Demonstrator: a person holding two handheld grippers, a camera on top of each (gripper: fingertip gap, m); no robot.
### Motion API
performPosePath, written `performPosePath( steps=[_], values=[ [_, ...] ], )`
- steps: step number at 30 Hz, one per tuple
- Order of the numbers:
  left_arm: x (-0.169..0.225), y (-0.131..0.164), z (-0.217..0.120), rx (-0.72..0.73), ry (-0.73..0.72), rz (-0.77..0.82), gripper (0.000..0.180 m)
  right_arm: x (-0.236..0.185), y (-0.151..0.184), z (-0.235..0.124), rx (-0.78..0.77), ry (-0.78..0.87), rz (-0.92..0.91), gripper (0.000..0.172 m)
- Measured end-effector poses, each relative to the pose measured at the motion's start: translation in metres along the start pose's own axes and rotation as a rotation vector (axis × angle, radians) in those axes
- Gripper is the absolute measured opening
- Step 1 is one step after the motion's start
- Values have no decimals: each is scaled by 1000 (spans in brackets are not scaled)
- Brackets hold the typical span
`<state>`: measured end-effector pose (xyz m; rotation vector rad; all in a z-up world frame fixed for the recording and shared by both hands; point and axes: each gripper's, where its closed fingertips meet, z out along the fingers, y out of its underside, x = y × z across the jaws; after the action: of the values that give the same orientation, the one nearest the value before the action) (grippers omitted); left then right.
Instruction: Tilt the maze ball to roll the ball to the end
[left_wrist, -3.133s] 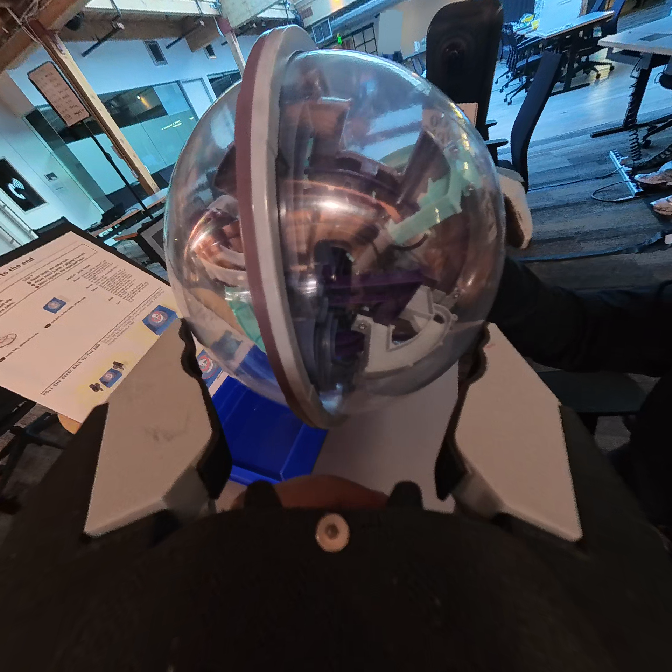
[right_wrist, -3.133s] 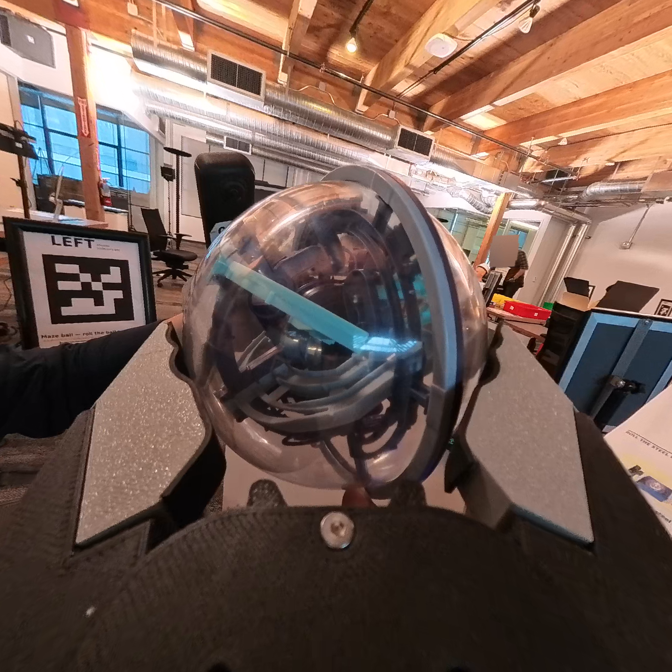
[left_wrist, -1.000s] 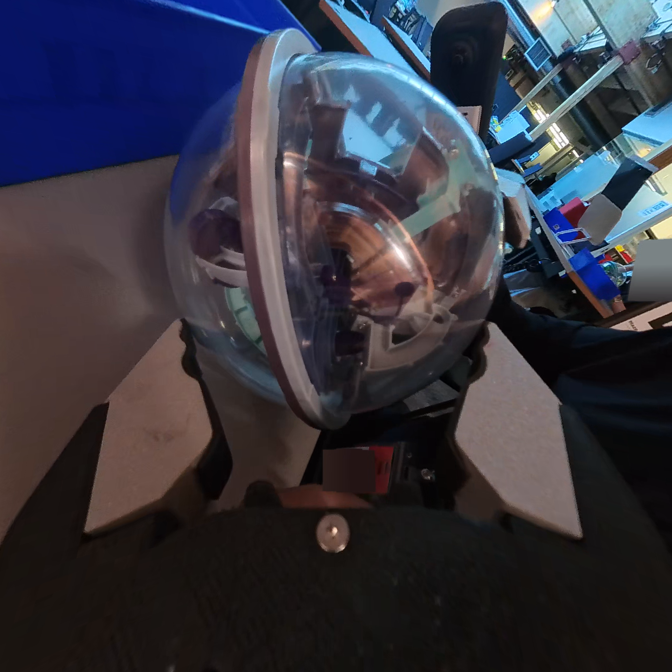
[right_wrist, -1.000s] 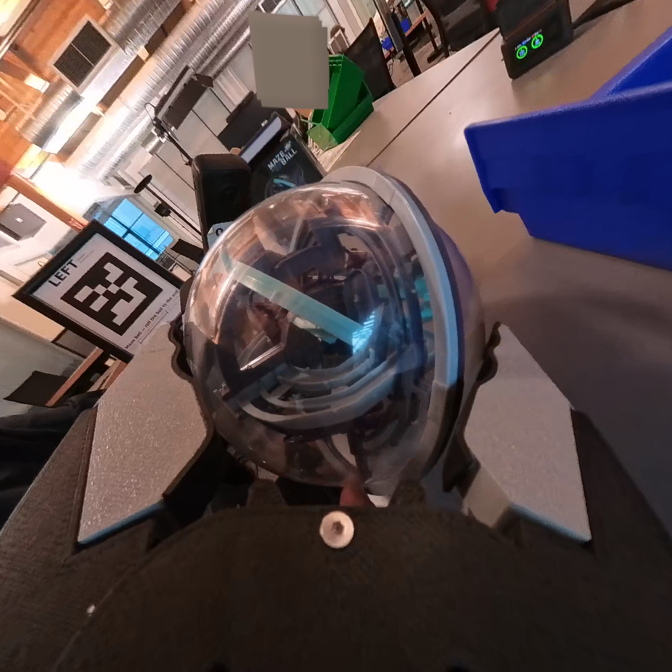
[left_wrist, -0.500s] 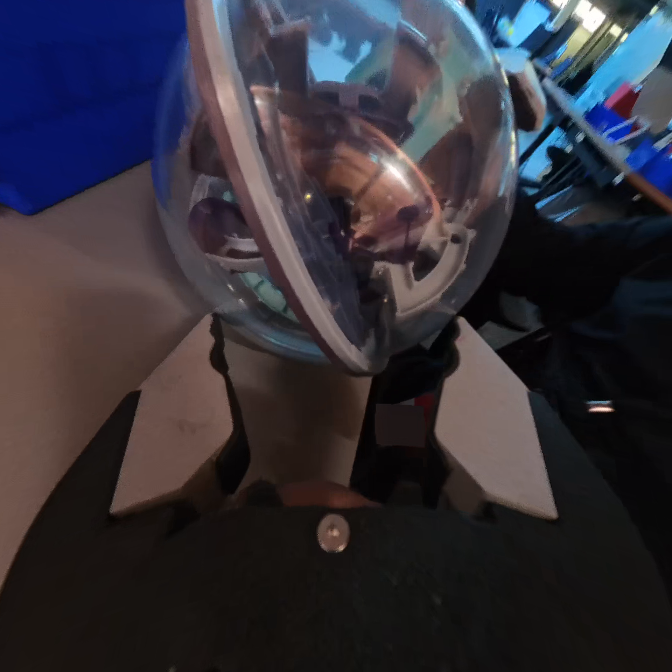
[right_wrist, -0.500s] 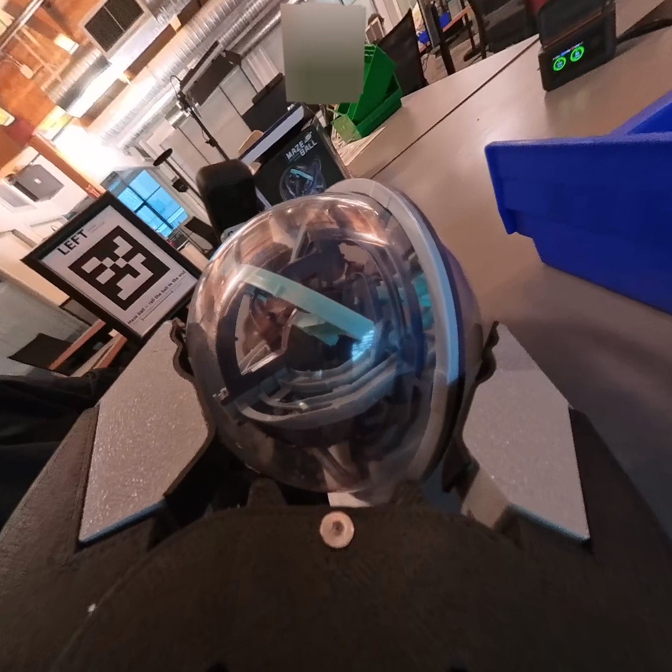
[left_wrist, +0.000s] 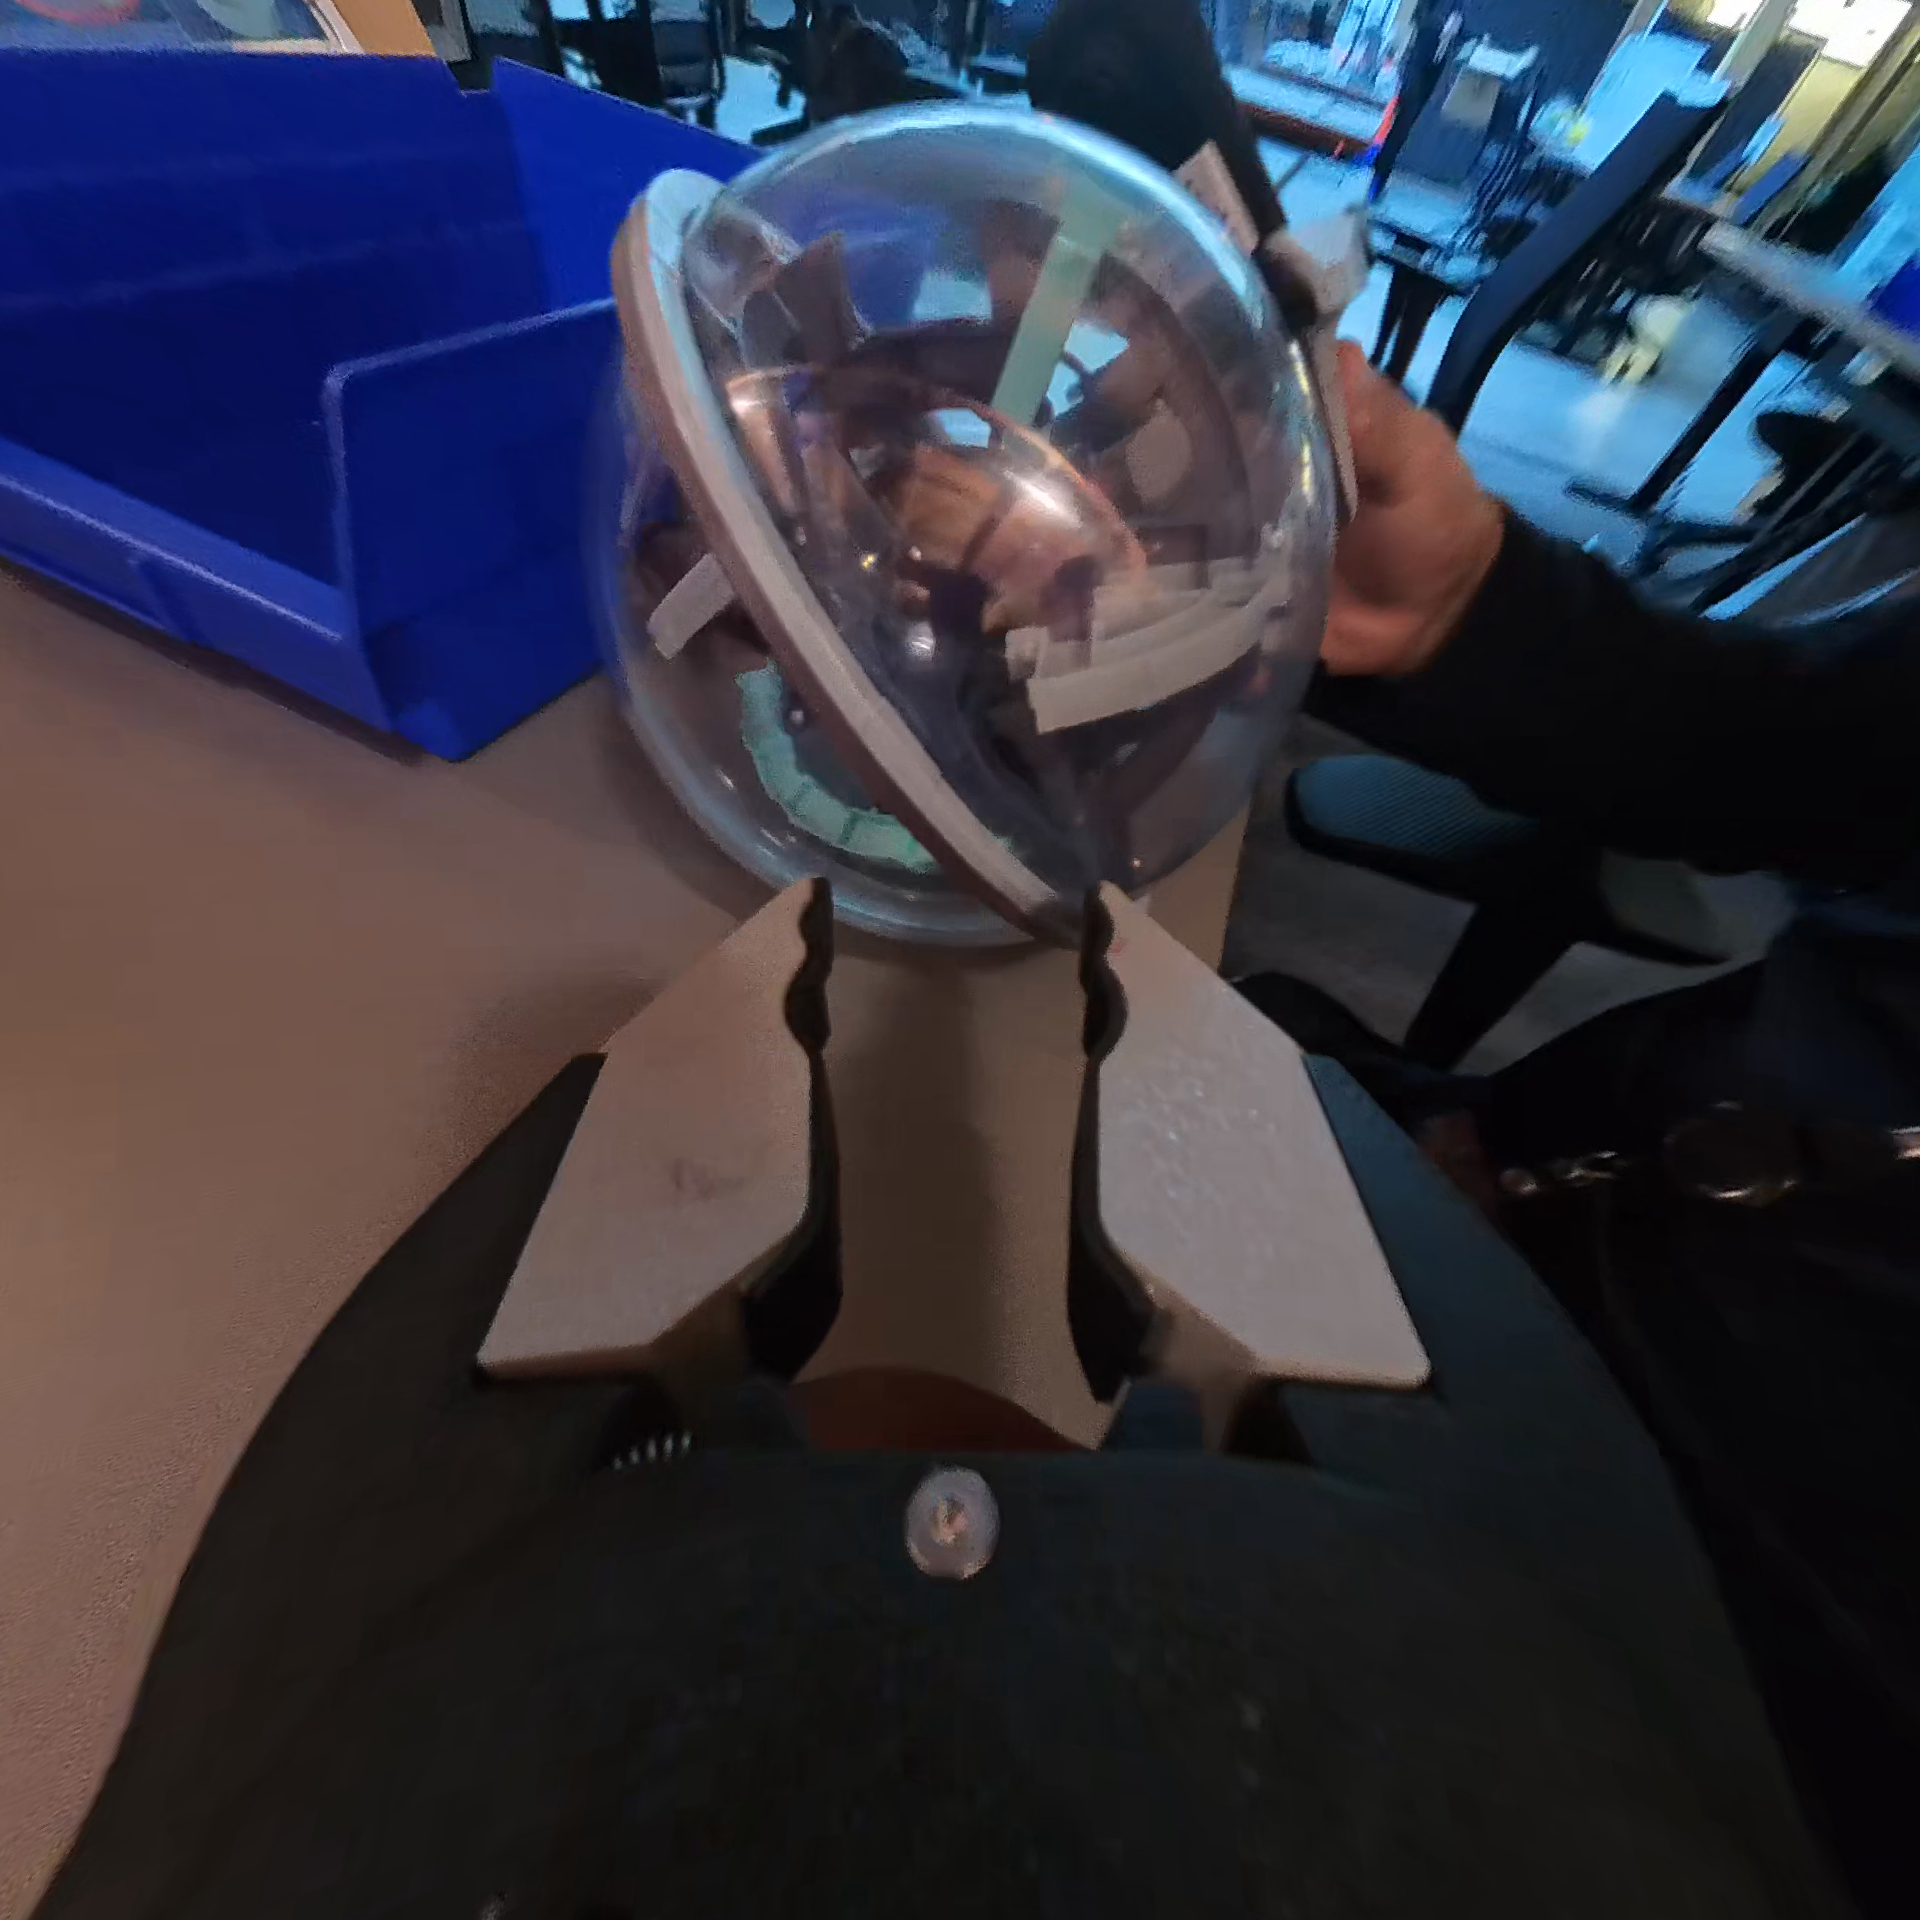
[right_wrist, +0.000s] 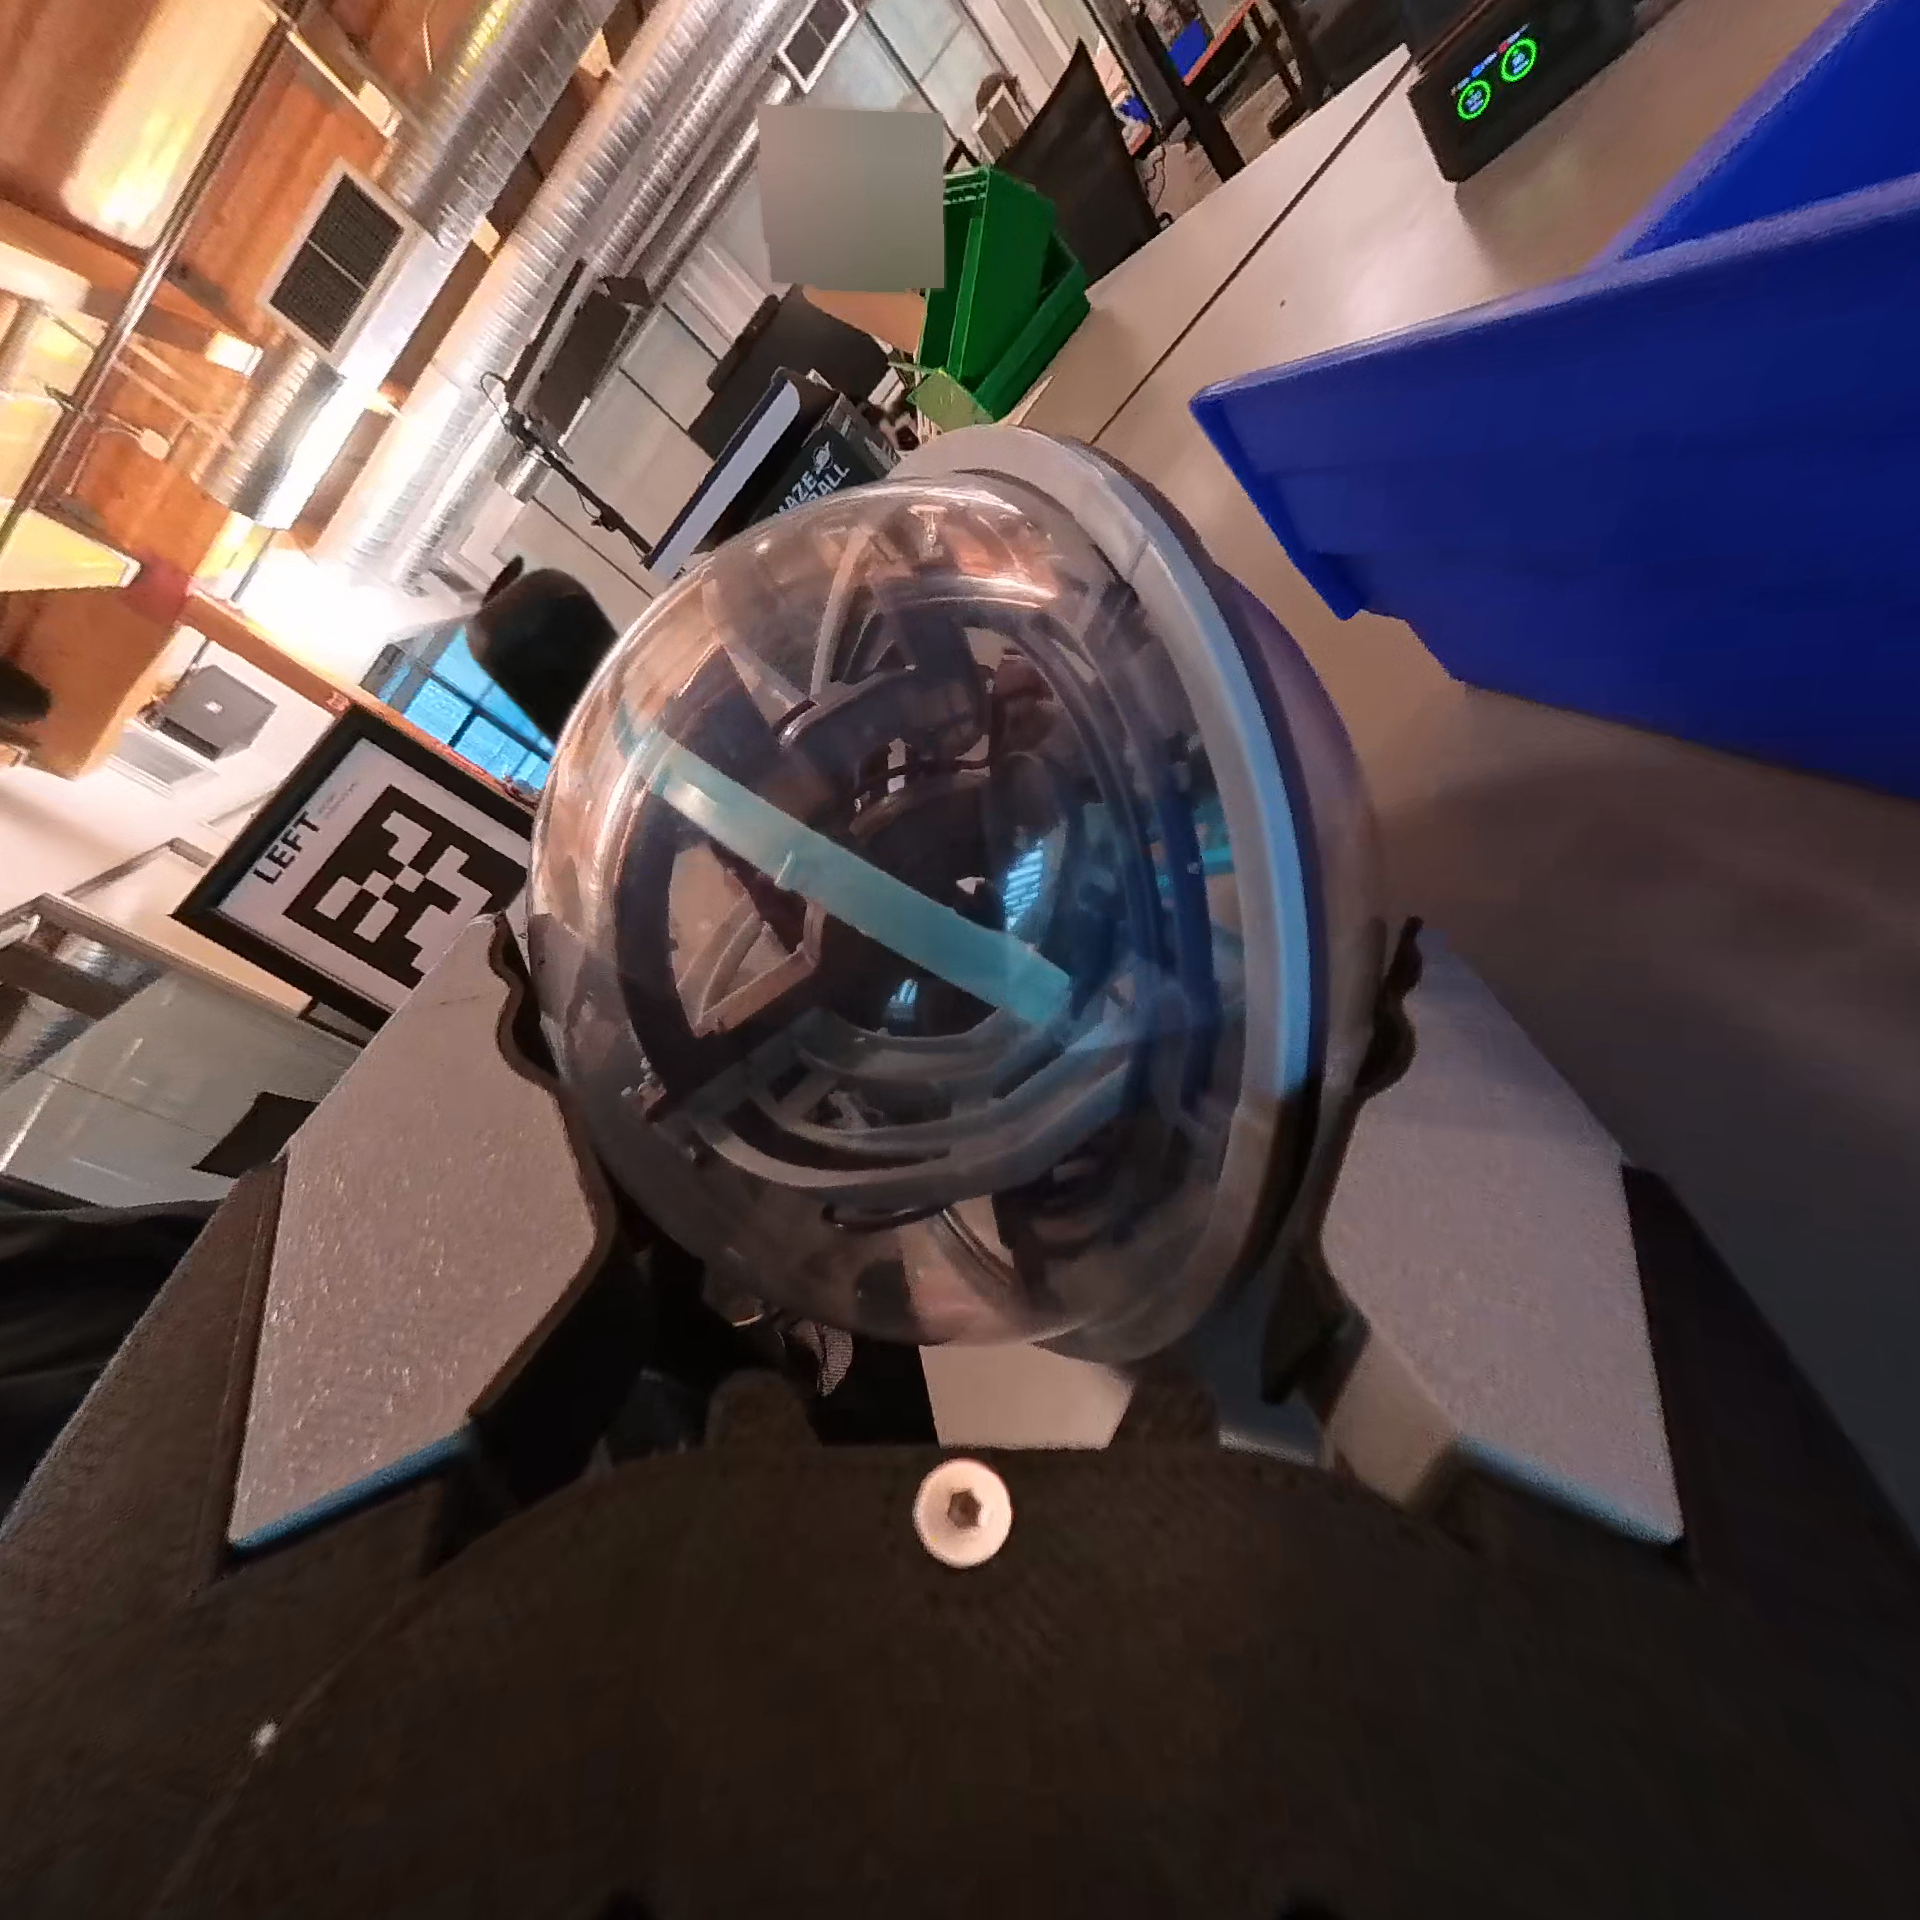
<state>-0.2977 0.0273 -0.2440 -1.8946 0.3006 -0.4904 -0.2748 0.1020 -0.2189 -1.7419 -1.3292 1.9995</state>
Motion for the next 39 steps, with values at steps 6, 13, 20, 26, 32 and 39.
performPosePath(
  steps=[6, 13, 20, 26, 32, 39],
  values=[
    [-3, -10, -2, 90, 120, -273, 7, 6, -1, -4, 0, 30, -8, 152],
    [-5, -15, -2, 129, 157, -346, 5, 6, 5, -7, -27, 3, -38, 151],
    [-14, -13, -3, 141, 150, -454, 5, -3, -18, -23, 38, 42, -302, 145],
    [-15, -13, -4, 139, 173, -502, 5, -29, -39, -32, -2, 26, -599, 141],
    [-24, -15, -6, 174, 179, -580, 5, -36, -23, -19, -134, -115, -872, 140],
    [-33, -17, -7, 176, 194, -598, 5, -11, -22, -4, -145, -29, -955, 138]
  ],
)
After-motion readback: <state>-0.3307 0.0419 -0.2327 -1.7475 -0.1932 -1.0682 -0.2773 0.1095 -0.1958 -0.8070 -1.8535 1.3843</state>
